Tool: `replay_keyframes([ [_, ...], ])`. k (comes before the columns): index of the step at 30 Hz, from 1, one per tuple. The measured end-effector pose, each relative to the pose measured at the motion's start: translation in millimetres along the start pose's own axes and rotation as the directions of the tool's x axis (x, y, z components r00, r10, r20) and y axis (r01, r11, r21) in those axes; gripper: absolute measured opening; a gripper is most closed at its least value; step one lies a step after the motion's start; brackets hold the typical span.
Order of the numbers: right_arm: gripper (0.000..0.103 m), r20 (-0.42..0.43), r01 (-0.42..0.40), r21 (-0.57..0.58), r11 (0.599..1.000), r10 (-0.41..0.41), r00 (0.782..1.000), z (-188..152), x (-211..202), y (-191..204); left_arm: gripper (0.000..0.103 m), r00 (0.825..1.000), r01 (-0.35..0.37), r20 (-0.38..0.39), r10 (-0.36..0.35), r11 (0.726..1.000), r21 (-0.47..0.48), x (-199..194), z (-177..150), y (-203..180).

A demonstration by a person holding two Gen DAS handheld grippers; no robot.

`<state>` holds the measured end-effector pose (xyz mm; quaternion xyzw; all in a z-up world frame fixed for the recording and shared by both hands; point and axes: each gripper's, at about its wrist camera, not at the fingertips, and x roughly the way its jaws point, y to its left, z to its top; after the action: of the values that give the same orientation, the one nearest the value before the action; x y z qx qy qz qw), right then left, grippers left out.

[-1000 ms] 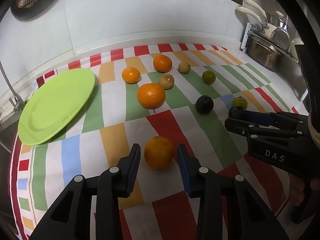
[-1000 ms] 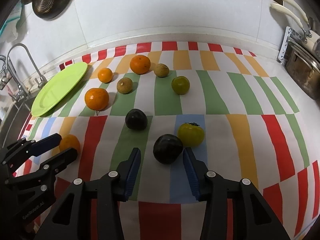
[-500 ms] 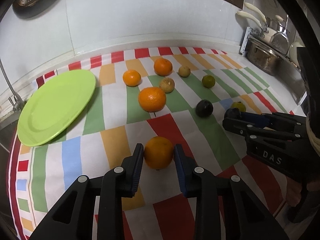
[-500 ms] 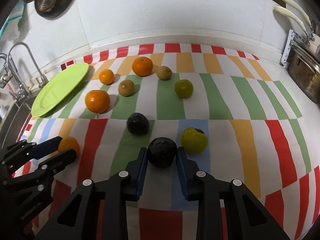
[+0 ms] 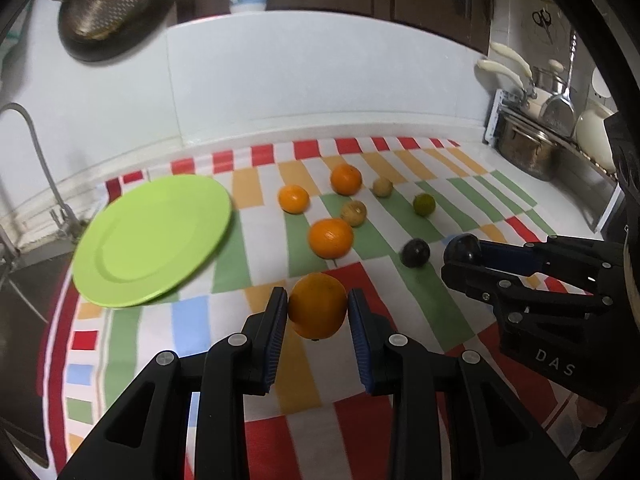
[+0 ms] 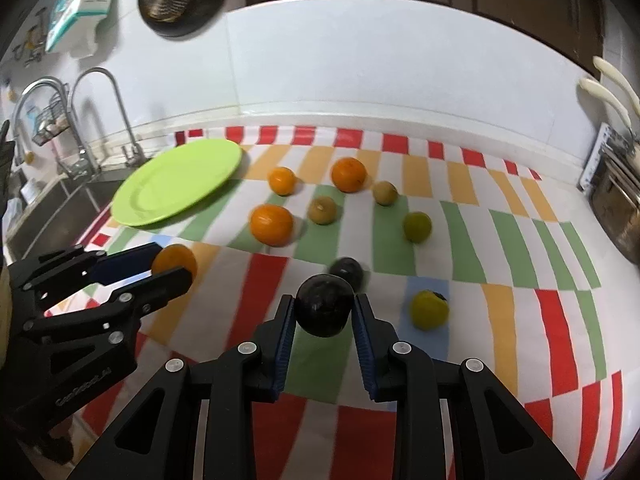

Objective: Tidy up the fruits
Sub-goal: 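Carry the mandarin and black fruit in both grippers over the green plate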

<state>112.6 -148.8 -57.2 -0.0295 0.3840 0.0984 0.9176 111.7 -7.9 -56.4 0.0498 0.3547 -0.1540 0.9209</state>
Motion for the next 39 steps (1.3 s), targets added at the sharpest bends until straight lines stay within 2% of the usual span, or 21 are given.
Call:
replay_keyframes([
  [12, 0.030, 0.069, -0.121, -0.079, 0.989, 0.127, 0.990, 39, -1, 40, 0.031, 0.990, -0.115, 0.072, 0.119, 0.992, -0.057, -25, 13, 47],
  [18, 0.030, 0.089, -0.179, -0.126, 0.976, 0.191, 0.978, 65, 13, 67, 0.031, 0.983, -0.161, 0.069, 0.168, 0.982, -0.102, -23, 21, 80],
  [28, 0.030, 0.037, -0.286, -0.145, 0.947, 0.294, 0.955, 102, 65, 114, 0.031, 0.973, -0.224, 0.038, 0.229, 0.968, -0.114, -4, 30, 129],
  [33, 0.030, -0.003, -0.300, -0.145, 0.943, 0.302, 0.953, 106, 95, 127, 0.031, 0.969, -0.243, 0.027, 0.247, 0.965, -0.094, 8, 28, 139],
  [39, 0.030, -0.050, -0.303, -0.152, 0.941, 0.299, 0.953, 108, 125, 137, 0.031, 0.974, -0.224, -0.001, 0.225, 0.969, -0.108, 27, 27, 155],
])
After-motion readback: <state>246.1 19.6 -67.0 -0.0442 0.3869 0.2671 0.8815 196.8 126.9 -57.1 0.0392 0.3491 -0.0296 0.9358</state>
